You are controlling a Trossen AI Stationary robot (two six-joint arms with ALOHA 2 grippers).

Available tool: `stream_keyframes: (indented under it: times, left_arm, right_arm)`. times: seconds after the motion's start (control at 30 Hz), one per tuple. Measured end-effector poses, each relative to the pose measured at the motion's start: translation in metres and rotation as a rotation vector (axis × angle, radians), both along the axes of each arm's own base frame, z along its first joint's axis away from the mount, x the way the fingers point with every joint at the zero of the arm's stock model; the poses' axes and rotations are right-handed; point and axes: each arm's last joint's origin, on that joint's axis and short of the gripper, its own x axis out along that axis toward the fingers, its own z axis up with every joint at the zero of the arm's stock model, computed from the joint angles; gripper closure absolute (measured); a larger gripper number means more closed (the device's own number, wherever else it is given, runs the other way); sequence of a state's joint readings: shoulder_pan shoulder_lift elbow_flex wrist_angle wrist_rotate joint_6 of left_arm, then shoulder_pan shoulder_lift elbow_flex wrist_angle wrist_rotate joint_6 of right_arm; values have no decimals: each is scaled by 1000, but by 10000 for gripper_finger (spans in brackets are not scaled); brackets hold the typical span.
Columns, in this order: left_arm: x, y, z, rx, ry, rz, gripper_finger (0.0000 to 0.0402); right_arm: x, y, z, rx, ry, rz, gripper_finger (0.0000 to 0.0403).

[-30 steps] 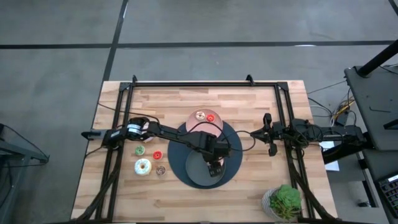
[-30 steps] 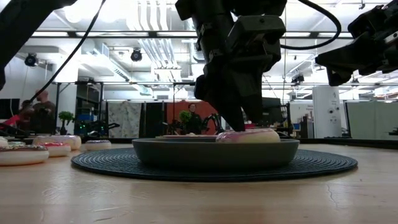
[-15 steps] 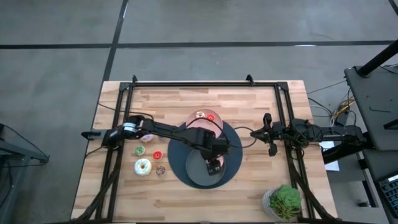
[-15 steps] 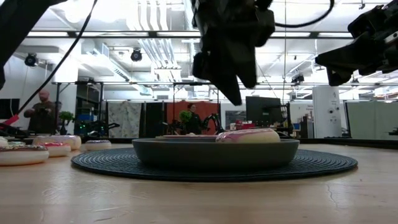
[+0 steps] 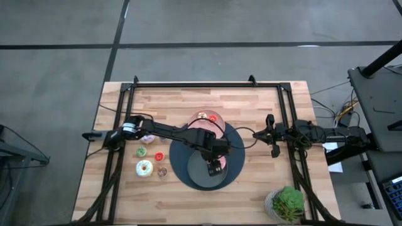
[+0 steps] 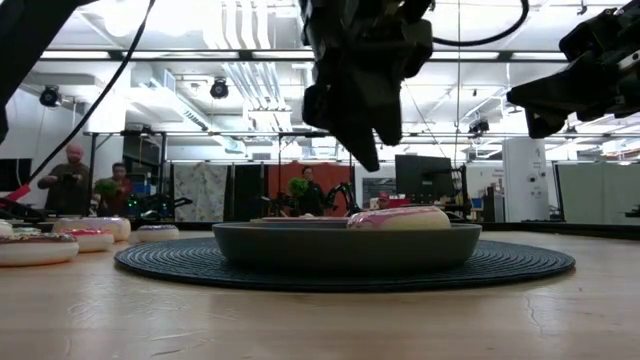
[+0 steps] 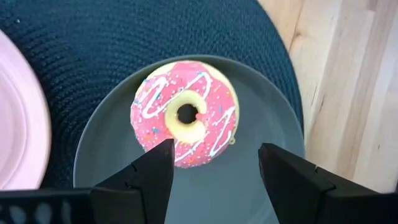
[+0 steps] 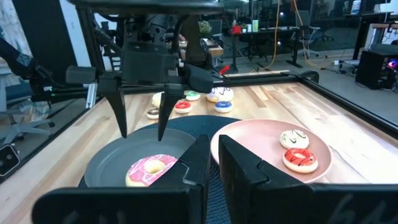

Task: Pick & Place donuts
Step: Put the small blue donut on the pink plate

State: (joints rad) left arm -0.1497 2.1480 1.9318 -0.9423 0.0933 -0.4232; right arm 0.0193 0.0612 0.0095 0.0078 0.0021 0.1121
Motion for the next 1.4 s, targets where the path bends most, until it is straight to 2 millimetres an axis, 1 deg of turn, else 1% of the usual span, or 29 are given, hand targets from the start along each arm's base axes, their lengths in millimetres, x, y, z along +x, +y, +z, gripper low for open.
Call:
stream_keyframes:
  times: [0.13, 0.2, 0.27, 0.43, 0.6, 0.73, 1.03, 1.2, 1.27, 1.4]
  left_arm:
    - [-9, 2, -1, -3, 1, 15, 197]
    - [-16, 3, -3, 3, 19, 18, 197]
    - [-20, 4, -2, 1, -3, 21, 197]
    - [-41, 13, 0, 7, -4, 37, 197]
    - [-69, 26, -4, 14, 28, 67, 197]
    - [-95, 38, -6, 20, 45, 95, 197]
    - [-149, 69, -10, 38, 80, 144, 197]
    - [-171, 86, -13, 60, 89, 140, 197]
    - [-179, 92, -15, 68, 124, 137, 197]
    - [-187, 104, -19, 88, 167, 108, 197]
  right_arm:
    - [0, 0, 0, 0, 0, 1, 374]
    - [0, 0, 0, 0, 0, 0, 374]
    - [0, 0, 0, 0, -1, 2, 374]
    - [0, 0, -1, 0, 8, 1, 374]
    - [1, 0, -1, 0, 14, 1, 374]
    - [1, 0, -1, 0, 13, 0, 374]
    - [1, 0, -2, 0, 22, 0, 374]
    - [1, 0, -2, 0, 21, 2, 374]
    - [1, 0, -2, 0, 21, 0, 374]
    - [1, 0, -2, -1, 20, 0, 374]
